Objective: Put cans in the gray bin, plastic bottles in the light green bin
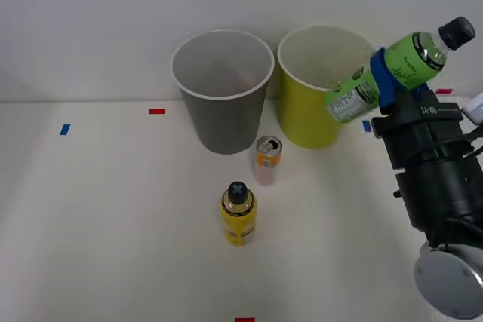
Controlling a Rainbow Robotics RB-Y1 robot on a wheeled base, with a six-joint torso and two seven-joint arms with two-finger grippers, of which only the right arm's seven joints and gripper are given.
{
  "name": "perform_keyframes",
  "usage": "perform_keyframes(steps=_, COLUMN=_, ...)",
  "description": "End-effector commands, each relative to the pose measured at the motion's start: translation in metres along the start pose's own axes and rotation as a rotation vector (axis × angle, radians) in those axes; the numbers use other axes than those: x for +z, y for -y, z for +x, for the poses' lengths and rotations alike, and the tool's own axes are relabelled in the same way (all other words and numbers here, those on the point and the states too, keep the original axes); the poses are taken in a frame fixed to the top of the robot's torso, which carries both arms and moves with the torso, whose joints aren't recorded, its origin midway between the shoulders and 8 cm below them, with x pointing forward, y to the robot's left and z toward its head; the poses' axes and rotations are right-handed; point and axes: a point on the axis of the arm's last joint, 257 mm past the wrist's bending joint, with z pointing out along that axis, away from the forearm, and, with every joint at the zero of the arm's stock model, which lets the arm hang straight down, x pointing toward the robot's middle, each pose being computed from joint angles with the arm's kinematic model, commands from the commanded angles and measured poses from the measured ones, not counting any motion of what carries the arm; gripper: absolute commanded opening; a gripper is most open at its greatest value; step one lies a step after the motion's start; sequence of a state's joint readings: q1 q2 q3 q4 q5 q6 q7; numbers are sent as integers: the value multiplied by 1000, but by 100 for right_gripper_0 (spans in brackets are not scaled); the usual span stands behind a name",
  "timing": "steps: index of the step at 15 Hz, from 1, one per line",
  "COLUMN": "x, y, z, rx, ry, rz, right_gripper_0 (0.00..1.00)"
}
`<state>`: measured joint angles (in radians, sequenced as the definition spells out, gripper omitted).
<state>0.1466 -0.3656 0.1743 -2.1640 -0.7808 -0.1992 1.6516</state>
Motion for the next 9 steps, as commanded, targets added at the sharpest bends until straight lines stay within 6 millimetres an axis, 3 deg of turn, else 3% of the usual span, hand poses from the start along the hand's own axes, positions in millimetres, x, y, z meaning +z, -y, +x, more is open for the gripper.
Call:
perform_keyframes(steps=1, x=38, y=-6, z=-25, rx=22, ry=14, rz=-18, right_gripper_0=0)
perform_keyframes(steps=4, x=72, y=-4, z=-32, rx=28, ry=-27, rz=-14, right_gripper_0=0)
perform_keyframes(steps=9, x=124, y=6, z=-1, rx=2, ry=-63, rz=-6, right_gripper_0=0)
